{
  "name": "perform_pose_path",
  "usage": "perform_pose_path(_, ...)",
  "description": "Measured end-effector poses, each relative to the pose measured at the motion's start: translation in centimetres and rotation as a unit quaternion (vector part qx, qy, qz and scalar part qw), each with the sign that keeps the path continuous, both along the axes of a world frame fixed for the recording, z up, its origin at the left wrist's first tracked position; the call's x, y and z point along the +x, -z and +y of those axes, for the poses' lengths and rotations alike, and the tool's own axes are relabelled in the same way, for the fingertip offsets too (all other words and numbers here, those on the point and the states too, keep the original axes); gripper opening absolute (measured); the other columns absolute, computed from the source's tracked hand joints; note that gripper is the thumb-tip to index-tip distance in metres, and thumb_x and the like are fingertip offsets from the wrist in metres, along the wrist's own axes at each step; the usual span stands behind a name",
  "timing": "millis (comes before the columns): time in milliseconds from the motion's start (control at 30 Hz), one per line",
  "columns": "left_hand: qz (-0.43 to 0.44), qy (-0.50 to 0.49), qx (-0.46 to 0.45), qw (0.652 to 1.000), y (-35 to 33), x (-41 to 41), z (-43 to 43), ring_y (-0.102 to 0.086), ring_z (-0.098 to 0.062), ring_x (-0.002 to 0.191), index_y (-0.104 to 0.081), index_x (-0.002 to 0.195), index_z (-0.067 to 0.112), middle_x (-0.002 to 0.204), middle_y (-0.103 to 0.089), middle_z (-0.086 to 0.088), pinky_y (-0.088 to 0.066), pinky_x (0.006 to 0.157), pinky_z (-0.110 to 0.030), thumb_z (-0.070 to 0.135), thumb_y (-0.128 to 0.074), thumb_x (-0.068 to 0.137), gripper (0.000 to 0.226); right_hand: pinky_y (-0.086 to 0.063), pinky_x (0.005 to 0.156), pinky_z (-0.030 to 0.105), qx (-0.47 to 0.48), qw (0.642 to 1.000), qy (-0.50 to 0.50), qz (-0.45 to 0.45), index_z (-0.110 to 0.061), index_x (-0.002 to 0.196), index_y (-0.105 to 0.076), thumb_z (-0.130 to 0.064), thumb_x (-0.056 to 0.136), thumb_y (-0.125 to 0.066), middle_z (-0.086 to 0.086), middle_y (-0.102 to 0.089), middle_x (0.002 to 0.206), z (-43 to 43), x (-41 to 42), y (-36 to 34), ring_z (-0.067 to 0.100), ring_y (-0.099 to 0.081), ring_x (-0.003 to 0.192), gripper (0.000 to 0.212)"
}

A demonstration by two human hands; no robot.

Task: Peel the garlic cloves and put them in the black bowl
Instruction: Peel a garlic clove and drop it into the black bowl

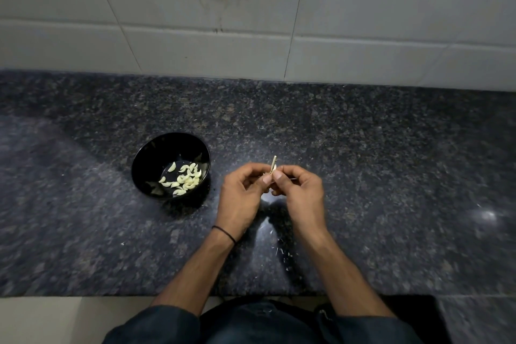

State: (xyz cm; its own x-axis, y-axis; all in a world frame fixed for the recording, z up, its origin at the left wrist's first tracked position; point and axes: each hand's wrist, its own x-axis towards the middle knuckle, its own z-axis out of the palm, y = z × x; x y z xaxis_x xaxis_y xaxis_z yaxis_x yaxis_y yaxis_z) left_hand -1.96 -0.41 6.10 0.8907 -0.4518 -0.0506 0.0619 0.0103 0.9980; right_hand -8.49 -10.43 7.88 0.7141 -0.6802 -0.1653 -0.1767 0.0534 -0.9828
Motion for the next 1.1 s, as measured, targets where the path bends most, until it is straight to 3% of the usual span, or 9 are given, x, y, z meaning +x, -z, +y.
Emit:
perform_pose_path(367,-0.003,-0.034,0.006,0.999,-0.5,-0.8,-0.1,-0.069,-0.014,0.081,-0.074,0.097,0.008,0.09,-0.076,-0.005,-0.055,0.074,-0.024,-0.002,-0.068,0.09,0.014,-0.047,0.061,0.02,0.14,0.989,0.031,-0.027,-0.007,0.087,-0.075,-0.002,0.094,-0.063,0.008,-0.069,0.077,1.1,0.4,-0.3,0.009,-0.054,0.064,0.015)
perform_pose_path(433,-0.009,-0.036,0.015,0.999,-0.5,-0.8,0.0,-0.069,-0.014,0.081,-0.074,0.097,0.01,0.09,-0.076,-0.003,-0.055,0.075,-0.025,-0.001,-0.068,0.09,0.014,-0.049,0.063,0.021,0.108,0.994,0.021,-0.023,-0.008,0.088,-0.074,-0.004,0.094,-0.063,0.008,-0.071,0.08,1.1,0.2,-0.3,0.009,-0.057,0.065,0.013)
perform_pose_path(567,-0.016,-0.02,0.045,0.999,-0.6,-0.5,0.4,-0.072,-0.017,0.082,-0.074,0.096,0.014,0.088,-0.076,0.0,-0.059,0.079,-0.031,0.004,-0.069,0.091,0.012,-0.056,0.075,0.027,-0.065,0.997,-0.03,0.016,-0.017,0.093,-0.072,-0.013,0.094,-0.067,-0.002,-0.073,0.091,0.3,-0.5,-0.3,0.01,-0.068,0.077,0.007)
perform_pose_path(700,0.022,-0.009,0.052,0.998,-0.9,0.2,0.7,-0.07,-0.014,0.075,-0.072,0.101,0.008,0.089,-0.076,-0.007,-0.056,0.072,-0.024,0.004,-0.072,0.089,0.012,-0.053,0.081,0.021,-0.178,0.98,-0.071,0.044,-0.021,0.097,-0.075,-0.022,0.094,-0.069,-0.011,-0.066,0.098,0.0,-0.8,-0.8,0.004,-0.066,0.089,0.007)
perform_pose_path(800,0.052,-0.007,0.044,0.998,-1.1,0.3,0.7,-0.071,-0.013,0.078,-0.067,0.108,0.004,0.094,-0.073,-0.012,-0.056,0.071,-0.02,0.002,-0.071,0.089,0.019,-0.057,0.078,0.03,-0.092,0.993,-0.06,0.039,-0.019,0.092,-0.076,-0.019,0.091,-0.072,-0.003,-0.073,0.09,-0.1,-0.5,-0.9,0.011,-0.069,0.083,0.003)
perform_pose_path(967,0.043,-0.022,0.038,0.998,-1.2,-0.4,0.3,-0.069,-0.013,0.075,-0.067,0.104,0.007,0.091,-0.073,-0.01,-0.056,0.071,-0.023,0.001,-0.071,0.089,0.017,-0.052,0.065,0.019,-0.004,1.0,-0.016,0.014,-0.011,0.084,-0.076,-0.01,0.089,-0.073,0.004,-0.075,0.077,-0.1,-0.5,-1.1,0.008,-0.065,0.068,0.006)
perform_pose_path(1100,0.045,-0.053,0.015,0.997,-1.6,-1.0,0.0,-0.068,-0.013,0.073,-0.069,0.098,0.006,0.089,-0.074,-0.01,-0.057,0.07,-0.023,0.002,-0.072,0.088,0.011,-0.049,0.059,0.019,0.107,0.993,0.047,-0.007,0.0,0.088,-0.074,0.0,0.089,-0.071,0.004,-0.071,0.07,0.7,0.1,-1.2,0.01,-0.059,0.062,0.004)
